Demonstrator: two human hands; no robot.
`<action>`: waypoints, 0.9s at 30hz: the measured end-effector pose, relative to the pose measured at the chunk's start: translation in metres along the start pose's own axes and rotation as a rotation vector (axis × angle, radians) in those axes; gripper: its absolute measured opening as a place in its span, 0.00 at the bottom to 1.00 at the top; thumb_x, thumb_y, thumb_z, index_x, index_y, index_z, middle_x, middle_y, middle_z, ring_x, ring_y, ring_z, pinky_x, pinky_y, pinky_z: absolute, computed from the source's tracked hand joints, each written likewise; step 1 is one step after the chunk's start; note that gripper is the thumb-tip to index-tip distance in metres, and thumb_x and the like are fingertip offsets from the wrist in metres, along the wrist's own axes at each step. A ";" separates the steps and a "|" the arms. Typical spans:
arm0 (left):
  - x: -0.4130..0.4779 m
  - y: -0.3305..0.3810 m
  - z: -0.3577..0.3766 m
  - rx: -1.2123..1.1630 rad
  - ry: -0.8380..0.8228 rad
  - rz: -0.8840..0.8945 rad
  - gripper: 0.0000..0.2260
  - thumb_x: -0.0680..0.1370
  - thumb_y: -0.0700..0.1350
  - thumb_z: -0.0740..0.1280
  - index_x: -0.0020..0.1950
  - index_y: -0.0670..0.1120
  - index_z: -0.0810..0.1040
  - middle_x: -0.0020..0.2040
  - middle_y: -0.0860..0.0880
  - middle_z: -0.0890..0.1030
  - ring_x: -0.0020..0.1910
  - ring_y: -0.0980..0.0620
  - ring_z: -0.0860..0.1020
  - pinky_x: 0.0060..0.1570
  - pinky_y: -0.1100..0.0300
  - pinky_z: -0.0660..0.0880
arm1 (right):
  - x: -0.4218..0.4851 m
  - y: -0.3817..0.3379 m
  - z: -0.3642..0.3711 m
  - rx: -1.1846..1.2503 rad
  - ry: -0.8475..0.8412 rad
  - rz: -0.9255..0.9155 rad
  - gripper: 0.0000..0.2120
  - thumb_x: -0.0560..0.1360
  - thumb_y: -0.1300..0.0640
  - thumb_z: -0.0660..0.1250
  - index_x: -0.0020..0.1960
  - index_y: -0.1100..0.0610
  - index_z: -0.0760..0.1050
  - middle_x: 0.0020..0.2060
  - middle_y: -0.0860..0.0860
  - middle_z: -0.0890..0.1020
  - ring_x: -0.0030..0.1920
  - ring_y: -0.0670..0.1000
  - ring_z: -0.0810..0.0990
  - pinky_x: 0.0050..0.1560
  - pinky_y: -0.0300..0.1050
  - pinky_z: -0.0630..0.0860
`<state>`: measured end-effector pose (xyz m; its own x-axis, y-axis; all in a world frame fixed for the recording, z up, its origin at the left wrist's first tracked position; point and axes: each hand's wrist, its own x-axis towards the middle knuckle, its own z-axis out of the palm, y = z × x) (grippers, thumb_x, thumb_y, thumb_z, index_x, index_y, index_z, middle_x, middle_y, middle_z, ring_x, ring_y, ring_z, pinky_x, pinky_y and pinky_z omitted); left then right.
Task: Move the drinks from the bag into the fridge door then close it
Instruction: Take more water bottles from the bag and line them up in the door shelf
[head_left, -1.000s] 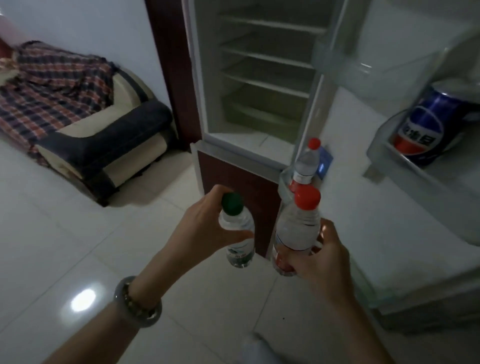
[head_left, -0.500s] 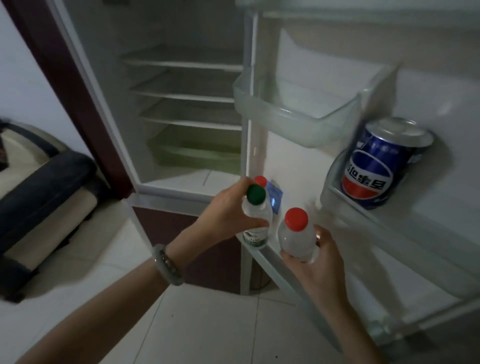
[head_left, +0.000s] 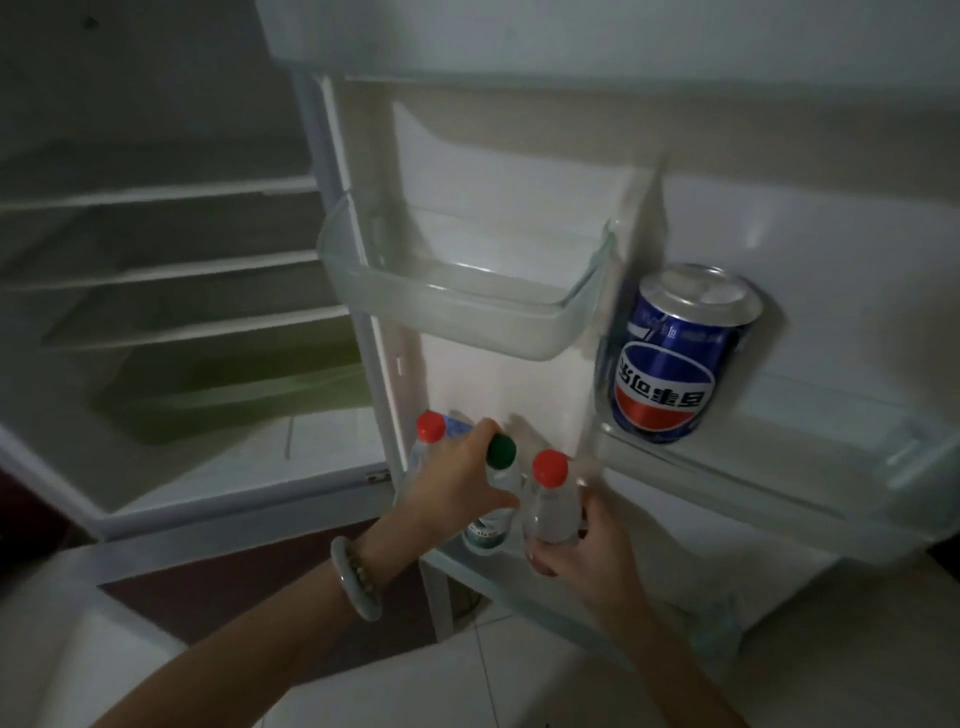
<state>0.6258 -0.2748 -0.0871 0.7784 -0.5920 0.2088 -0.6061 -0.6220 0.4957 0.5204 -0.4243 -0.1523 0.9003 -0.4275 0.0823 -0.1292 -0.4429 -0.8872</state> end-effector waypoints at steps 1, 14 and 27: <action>0.004 -0.002 0.000 -0.007 -0.026 0.009 0.25 0.63 0.51 0.77 0.52 0.47 0.69 0.47 0.49 0.78 0.43 0.51 0.77 0.45 0.54 0.75 | 0.001 0.000 0.004 -0.009 0.015 0.012 0.23 0.61 0.54 0.79 0.52 0.50 0.72 0.40 0.45 0.81 0.39 0.41 0.79 0.34 0.31 0.73; 0.015 -0.026 -0.003 -0.094 -0.167 0.124 0.27 0.67 0.44 0.75 0.61 0.42 0.66 0.54 0.45 0.76 0.48 0.52 0.73 0.47 0.65 0.68 | 0.010 0.009 0.039 -0.110 0.139 0.237 0.21 0.57 0.52 0.76 0.46 0.51 0.71 0.43 0.51 0.79 0.41 0.48 0.80 0.39 0.47 0.80; -0.011 -0.026 -0.008 0.240 0.019 0.516 0.32 0.68 0.49 0.73 0.66 0.36 0.69 0.66 0.38 0.72 0.66 0.39 0.69 0.68 0.45 0.59 | -0.023 -0.036 0.021 -0.099 0.209 0.166 0.31 0.61 0.51 0.78 0.60 0.53 0.68 0.54 0.50 0.76 0.55 0.51 0.76 0.55 0.43 0.70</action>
<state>0.6344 -0.2485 -0.0957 0.3728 -0.8422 0.3896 -0.9272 -0.3549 0.1201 0.5132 -0.3819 -0.1313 0.7598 -0.6489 0.0408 -0.3166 -0.4240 -0.8485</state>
